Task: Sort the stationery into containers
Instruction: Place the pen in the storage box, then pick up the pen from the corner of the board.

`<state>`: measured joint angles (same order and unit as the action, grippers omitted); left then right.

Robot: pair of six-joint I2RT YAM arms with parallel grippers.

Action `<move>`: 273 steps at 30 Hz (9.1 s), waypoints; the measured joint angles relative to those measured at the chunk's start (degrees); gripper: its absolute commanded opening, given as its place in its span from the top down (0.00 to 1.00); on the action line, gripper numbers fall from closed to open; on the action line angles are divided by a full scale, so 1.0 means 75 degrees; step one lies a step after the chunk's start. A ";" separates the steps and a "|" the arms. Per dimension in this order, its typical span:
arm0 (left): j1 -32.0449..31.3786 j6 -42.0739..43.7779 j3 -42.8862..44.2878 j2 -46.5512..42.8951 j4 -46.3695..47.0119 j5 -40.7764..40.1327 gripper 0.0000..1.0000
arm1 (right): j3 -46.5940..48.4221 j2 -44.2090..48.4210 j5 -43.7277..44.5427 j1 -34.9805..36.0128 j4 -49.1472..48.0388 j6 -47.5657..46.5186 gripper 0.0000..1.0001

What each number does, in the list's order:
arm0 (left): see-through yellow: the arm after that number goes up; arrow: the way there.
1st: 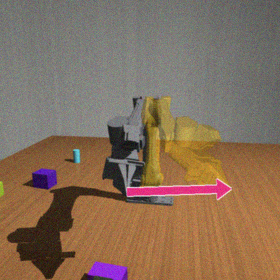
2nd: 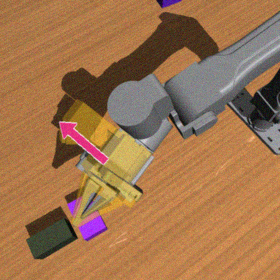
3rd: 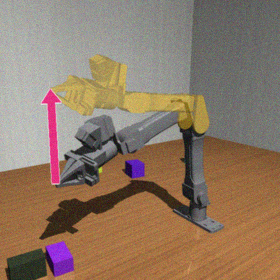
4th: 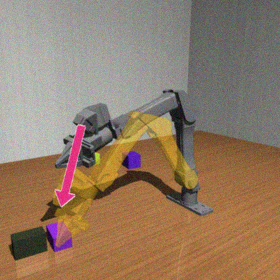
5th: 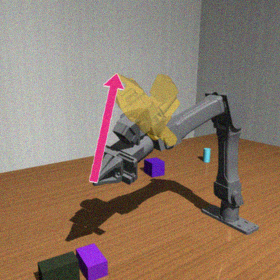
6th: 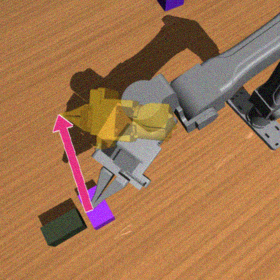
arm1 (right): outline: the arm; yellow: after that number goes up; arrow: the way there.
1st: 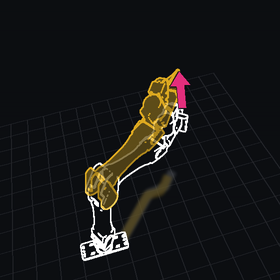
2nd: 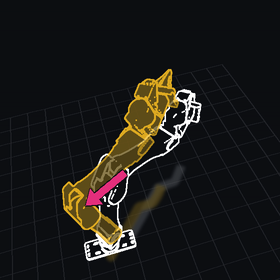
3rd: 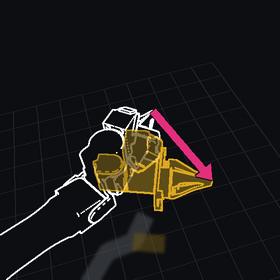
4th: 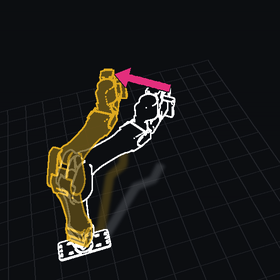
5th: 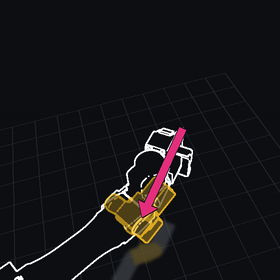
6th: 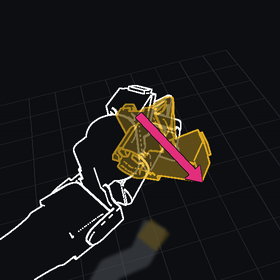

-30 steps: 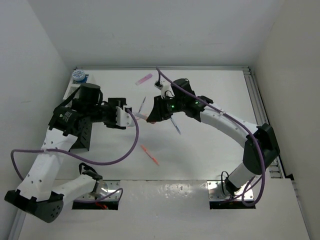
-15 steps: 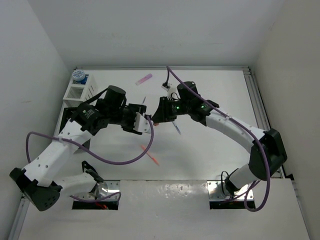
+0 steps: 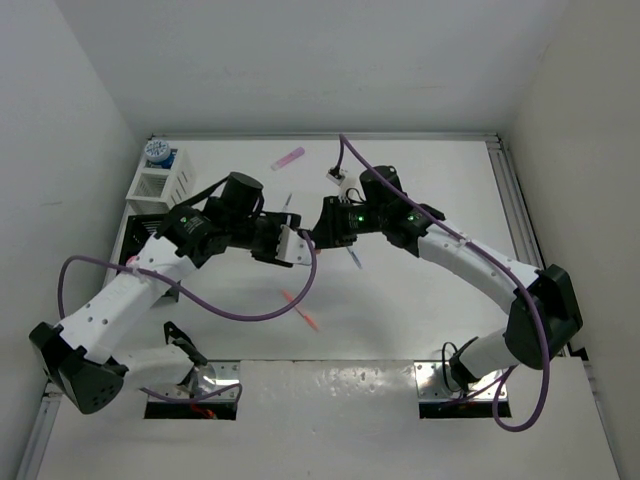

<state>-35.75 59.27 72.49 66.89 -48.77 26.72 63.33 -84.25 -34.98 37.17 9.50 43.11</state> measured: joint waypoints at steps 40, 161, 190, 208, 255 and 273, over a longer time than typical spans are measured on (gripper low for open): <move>0.4331 -0.3955 -0.1513 -0.1378 0.2634 0.0041 1.00 | 0.1070 0.0087 -0.1020 -0.3252 -0.1332 0.0944 0.29; 0.3643 -0.7315 0.8078 1.1532 0.4677 0.0099 0.34 | -0.0399 -0.0542 -0.1373 -0.4686 0.1172 -0.1830 0.41; 0.3174 -0.7053 0.3826 0.7396 0.4115 -0.0425 1.00 | -0.0612 0.0335 -0.0924 -0.4164 0.1023 -0.1393 0.29; 0.2226 -0.8259 -0.0149 0.1434 0.5222 0.0784 1.00 | 0.0166 0.0851 -0.0647 -0.2547 -0.1055 -0.0128 0.28; 0.2291 -0.9509 -0.0548 0.0761 0.5805 0.1565 0.28 | 0.0221 -0.0408 -0.0647 -0.1635 -0.3191 0.0385 1.00; 0.1996 -1.0136 -0.0804 0.0568 0.6277 0.5505 0.56 | -0.0519 0.1309 -0.2879 -0.0874 0.0163 -0.5496 1.00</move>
<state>-20.78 -16.75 66.46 71.16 -1.69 68.01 59.44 -74.43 -56.58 30.61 10.72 1.89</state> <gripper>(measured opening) 0.417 0.201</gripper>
